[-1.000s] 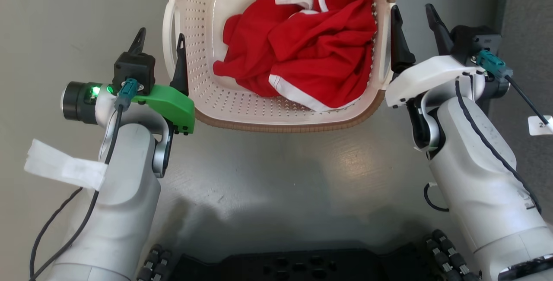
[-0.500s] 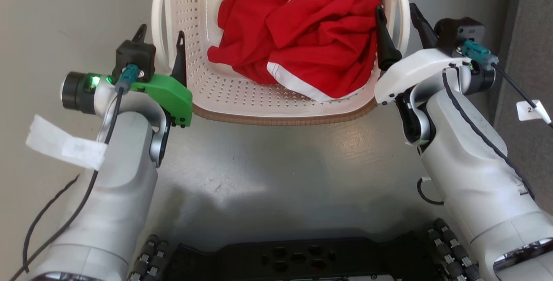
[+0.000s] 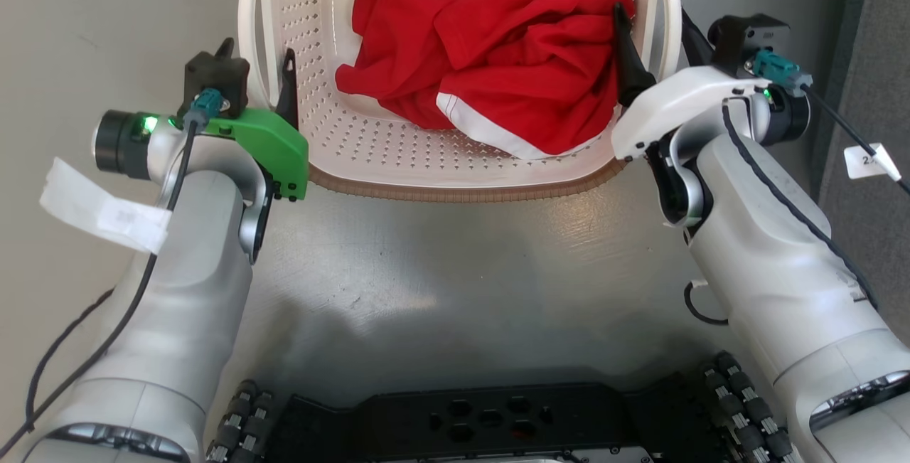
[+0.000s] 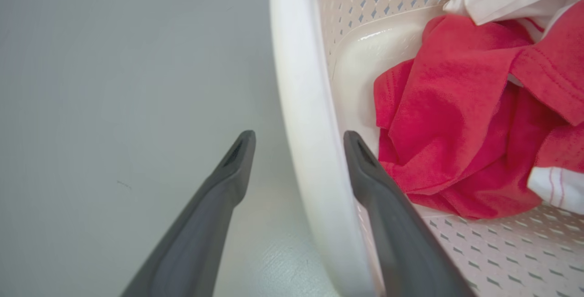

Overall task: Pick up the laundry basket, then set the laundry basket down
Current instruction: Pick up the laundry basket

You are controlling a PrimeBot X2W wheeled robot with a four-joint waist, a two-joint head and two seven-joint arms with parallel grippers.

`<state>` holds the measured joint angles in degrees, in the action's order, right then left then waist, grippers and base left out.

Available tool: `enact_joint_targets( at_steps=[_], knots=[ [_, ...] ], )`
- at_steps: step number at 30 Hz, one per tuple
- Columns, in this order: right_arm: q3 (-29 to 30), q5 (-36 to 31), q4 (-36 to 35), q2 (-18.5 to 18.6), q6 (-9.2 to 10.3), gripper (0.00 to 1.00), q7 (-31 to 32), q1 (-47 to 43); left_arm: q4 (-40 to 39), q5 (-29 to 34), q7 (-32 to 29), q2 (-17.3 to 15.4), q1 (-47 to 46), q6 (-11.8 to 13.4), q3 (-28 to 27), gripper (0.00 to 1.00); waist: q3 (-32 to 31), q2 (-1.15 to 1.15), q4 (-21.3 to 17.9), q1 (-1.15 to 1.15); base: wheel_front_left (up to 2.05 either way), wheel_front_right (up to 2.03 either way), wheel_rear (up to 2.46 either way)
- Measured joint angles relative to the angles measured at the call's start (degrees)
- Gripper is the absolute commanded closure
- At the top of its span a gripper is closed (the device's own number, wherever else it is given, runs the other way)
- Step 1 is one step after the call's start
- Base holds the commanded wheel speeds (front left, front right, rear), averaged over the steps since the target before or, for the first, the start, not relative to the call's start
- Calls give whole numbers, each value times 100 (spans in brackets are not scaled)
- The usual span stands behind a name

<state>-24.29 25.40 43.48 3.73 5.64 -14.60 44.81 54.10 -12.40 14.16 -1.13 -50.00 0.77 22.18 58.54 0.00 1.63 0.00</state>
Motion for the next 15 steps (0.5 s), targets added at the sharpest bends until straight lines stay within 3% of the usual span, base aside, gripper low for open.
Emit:
enact_joint_targets(
  at_steps=[8, 11, 12, 13, 14, 15],
  knots=[
    [-166, 201, 112, 3, 2, 22, 0, 140, 246, 0, 2, 2, -223, 0, 110, 0, 26, 0, -17, 0, 0, 0, 0],
    [-229, 266, 137, 2, 2, 37, 0, 184, 312, 0, 2, 3, -287, -1, 178, 2, 30, 0, -32, 0, 0, 0, 0],
    [-244, 291, 154, 2, 3, 44, 0, 188, 335, 0, 2, 3, -297, -9, 191, 15, 31, 0, -37, 0, 0, 0, 0],
    [-264, 304, 177, 3, 9, 53, 0, 194, 371, -1, 2, 3, -309, -35, 201, 56, 32, 0, -42, 0, 0, 0, 0],
    [-285, 328, 202, 3, 10, 60, 0, 197, 398, -4, 5, 7, -322, -58, 212, 70, 32, 0, -47, 0, 0, 0, 0],
    [-310, 352, 232, 3, 11, 73, 0, 198, 431, -21, 5, 19, -341, -60, 226, 96, 32, 0, -51, 0, 0, 0, 0]
  ],
)
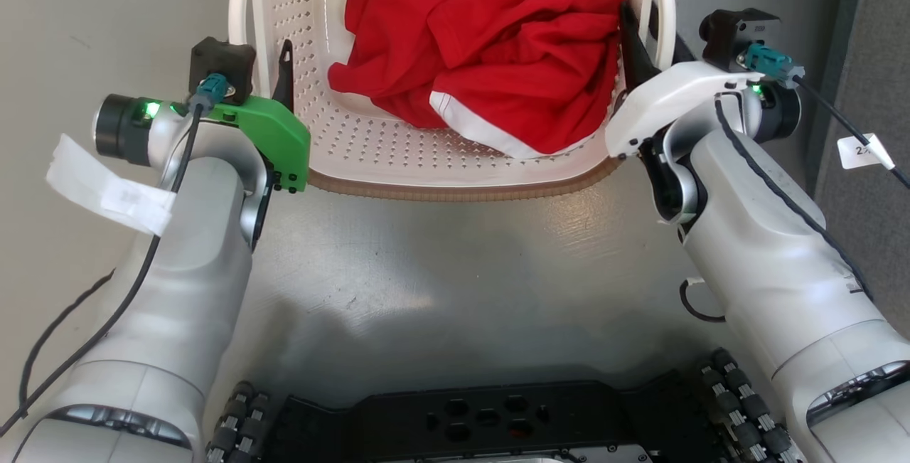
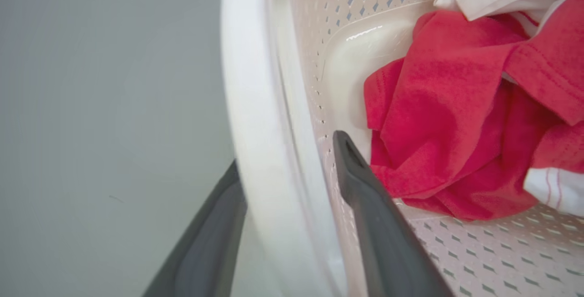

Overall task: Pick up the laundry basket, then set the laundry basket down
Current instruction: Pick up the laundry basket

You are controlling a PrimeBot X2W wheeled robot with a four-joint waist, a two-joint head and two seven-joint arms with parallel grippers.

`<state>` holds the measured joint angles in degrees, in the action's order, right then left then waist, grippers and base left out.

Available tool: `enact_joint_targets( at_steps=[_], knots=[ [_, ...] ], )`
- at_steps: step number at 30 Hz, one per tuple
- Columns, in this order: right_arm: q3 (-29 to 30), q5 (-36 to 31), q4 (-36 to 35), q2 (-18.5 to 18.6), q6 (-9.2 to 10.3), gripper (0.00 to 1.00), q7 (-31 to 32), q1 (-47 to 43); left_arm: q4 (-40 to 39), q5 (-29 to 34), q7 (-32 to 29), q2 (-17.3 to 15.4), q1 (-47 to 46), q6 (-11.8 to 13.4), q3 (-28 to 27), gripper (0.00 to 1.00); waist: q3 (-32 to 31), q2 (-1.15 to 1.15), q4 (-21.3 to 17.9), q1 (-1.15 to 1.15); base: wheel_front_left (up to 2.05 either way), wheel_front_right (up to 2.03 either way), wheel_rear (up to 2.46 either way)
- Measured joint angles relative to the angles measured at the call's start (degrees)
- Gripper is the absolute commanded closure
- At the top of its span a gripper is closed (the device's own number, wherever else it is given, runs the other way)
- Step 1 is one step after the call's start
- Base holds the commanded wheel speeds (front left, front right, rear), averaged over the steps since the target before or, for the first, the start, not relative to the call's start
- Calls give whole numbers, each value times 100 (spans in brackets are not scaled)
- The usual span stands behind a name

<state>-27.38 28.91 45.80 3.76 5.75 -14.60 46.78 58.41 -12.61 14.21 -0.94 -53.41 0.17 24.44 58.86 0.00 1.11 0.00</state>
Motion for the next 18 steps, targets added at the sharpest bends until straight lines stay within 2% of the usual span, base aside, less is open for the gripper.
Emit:
enact_joint_targets(
  at_steps=[2, 18],
  knots=[
    [-45, 37, 44, -21, 19, 100, 0, 3, 40, -42, 0, 33, -19, -26, 40, 100, -2, 0, -8, 0, 0, 0, 0],
    [-180, 293, 580, -82, 49, 100, -4, 87, 310, -443, 0, 122, 1, -66, 237, 100, -344, 0, -23, 0, 0, 0, 0]
  ],
)
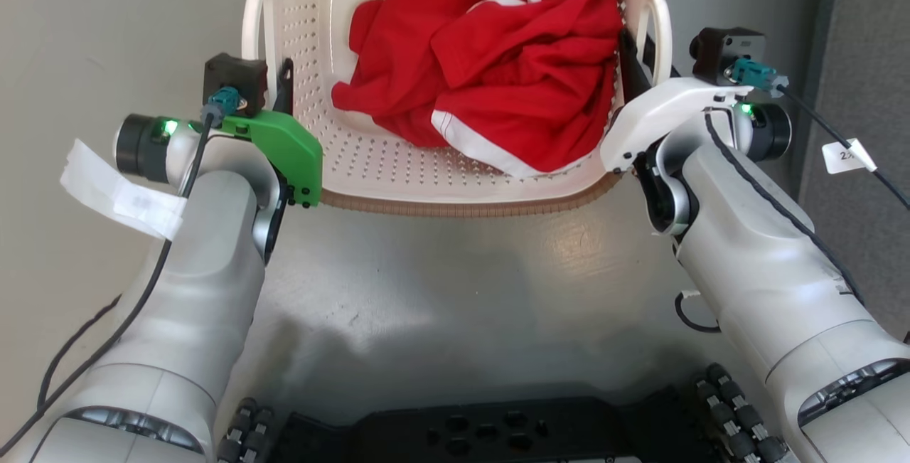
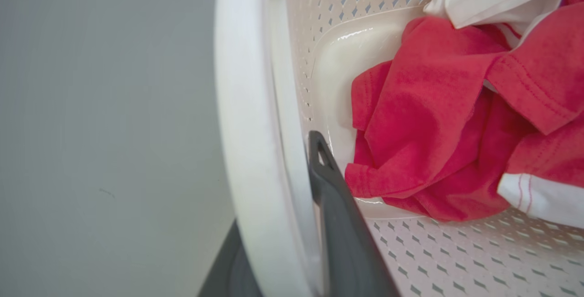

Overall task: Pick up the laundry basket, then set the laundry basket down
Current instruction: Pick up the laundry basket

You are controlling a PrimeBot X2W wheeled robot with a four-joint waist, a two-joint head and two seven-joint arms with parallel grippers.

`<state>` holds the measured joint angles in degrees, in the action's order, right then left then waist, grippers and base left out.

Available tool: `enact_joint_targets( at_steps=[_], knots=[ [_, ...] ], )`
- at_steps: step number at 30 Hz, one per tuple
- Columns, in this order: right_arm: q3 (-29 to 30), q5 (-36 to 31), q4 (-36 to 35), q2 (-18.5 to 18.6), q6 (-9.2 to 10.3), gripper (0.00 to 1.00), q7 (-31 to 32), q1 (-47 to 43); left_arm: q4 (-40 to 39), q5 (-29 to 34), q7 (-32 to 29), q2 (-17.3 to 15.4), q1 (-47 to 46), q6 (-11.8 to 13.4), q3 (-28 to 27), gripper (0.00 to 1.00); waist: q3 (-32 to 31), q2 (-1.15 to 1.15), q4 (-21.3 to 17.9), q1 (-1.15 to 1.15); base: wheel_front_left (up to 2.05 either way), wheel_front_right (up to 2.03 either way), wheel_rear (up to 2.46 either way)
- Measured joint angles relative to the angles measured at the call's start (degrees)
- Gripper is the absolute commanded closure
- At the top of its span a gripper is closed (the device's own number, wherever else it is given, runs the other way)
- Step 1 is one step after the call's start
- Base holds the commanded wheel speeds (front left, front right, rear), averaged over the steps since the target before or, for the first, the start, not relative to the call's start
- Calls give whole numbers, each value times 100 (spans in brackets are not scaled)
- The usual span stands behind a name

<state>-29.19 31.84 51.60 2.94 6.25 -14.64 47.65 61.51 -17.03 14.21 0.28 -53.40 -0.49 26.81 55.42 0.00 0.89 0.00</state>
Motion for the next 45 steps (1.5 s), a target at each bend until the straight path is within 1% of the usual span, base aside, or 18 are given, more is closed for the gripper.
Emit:
enact_joint_targets(
  at_steps=[5, 8, 15, 16, 22, 27, 35, 38, 45],
  knots=[
    [-88, 52, 259, -44, -1, 100, 4, -14, 91, -116, 2, 12, 182, 0, 94, 100, -296, 0, -9, 0, 0, 0, 0],
    [-152, 86, 430, -71, -11, 100, 4, -37, 123, -292, 3, 24, 322, -3, 120, 100, -473, 0, -12, 0, 0, 0, 0],
    [-353, 337, 811, -136, -121, 100, 77, -380, 314, -481, -9, 69, 802, -60, 276, 100, -942, 0, -16, 0, 0, 0, 0],
    [-353, 337, 811, -136, -121, 100, 77, -380, 314, -481, -9, 69, 802, -60, 276, 100, -942, 0, -16, 0, 0, 0, 0],
    [-547, 520, 945, -154, -263, 100, 267, -650, 407, -750, -118, 76, 1172, -151, 376, 100, -1392, 0, -19, 0, 0, 0, 0],
    [-710, 743, 1020, -162, -338, 100, 467, -949, 461, -921, -261, 80, 1461, -187, 483, 100, -1784, 0, -21, 0, 0, 0, 0],
    [-1000, 990, 1082, -172, -372, 100, 808, -1309, 517, -1138, -546, 81, 1889, -211, 621, 100, -2426, 0, -27, 0, 0, 0, 0],
    [-1083, 1074, 1084, -172, -372, 100, 926, -1440, 543, -1313, -667, 80, 2033, -252, 666, 100, -2669, 0, -29, 0, 0, 0, 0],
    [-1280, 1294, 1099, -171, -371, 100, 1165, -1809, 565, -1413, -872, 79, 2387, -254, 851, 100, -3237, 0, -24, 0, 0, 0, 0]
  ],
)
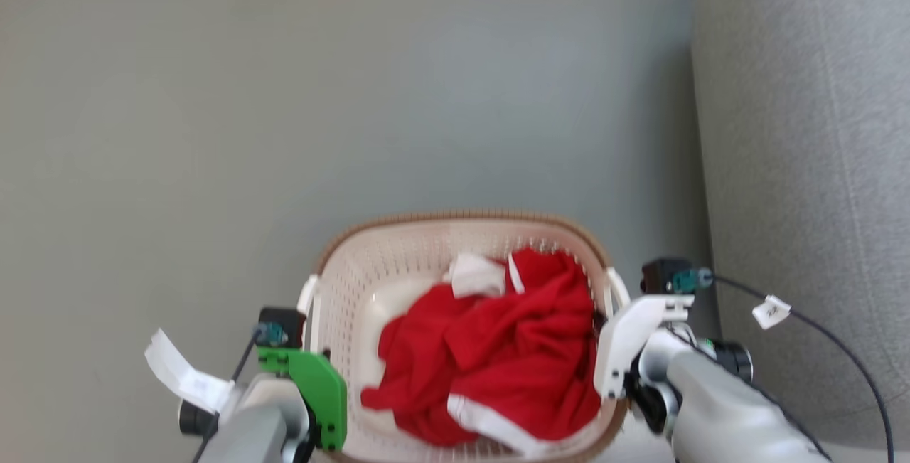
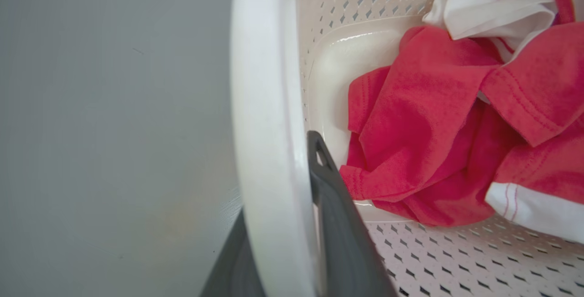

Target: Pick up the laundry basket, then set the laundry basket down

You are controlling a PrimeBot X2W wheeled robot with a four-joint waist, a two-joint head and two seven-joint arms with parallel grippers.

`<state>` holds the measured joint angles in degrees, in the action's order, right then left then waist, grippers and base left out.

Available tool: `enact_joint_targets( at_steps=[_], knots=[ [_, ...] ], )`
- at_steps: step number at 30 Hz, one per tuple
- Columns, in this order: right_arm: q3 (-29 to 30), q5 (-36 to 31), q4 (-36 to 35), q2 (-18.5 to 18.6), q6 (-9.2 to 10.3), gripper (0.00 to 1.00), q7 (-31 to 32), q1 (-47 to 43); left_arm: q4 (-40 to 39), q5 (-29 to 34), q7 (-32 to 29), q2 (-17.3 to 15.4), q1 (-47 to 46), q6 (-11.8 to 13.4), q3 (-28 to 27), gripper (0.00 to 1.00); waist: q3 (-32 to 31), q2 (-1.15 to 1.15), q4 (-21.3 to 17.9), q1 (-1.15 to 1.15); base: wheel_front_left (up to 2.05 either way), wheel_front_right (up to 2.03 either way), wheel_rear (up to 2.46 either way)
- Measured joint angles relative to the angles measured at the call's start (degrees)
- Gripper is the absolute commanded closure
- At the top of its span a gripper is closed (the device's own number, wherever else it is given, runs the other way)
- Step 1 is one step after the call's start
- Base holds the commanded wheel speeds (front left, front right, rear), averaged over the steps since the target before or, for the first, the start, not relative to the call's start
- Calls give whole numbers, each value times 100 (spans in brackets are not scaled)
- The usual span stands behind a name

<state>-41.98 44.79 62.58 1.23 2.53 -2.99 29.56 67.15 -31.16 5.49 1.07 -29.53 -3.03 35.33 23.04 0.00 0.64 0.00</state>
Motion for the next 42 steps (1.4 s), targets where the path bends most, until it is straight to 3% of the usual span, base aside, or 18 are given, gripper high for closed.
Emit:
enact_joint_targets(
  at_steps=[15, 22, 42],
  knots=[
    [-483, 444, -60, 20, 19, 100, 375, -930, 3, -290, -320, -33, 843, 3, 363, 100, -1304, 0, 6, 0, 0, 0, 0],
    [-619, 535, -132, 29, 118, 100, 432, -1073, -89, -347, -402, -60, 975, 63, 419, 100, -1754, 0, -17, 0, 0, 0, 0],
    [-861, 826, -201, 70, 272, 100, 457, -1066, -276, -544, -539, -113, 983, 238, 655, 100, -1852, 0, -32, 0, 0, 0, 0]
  ],
)
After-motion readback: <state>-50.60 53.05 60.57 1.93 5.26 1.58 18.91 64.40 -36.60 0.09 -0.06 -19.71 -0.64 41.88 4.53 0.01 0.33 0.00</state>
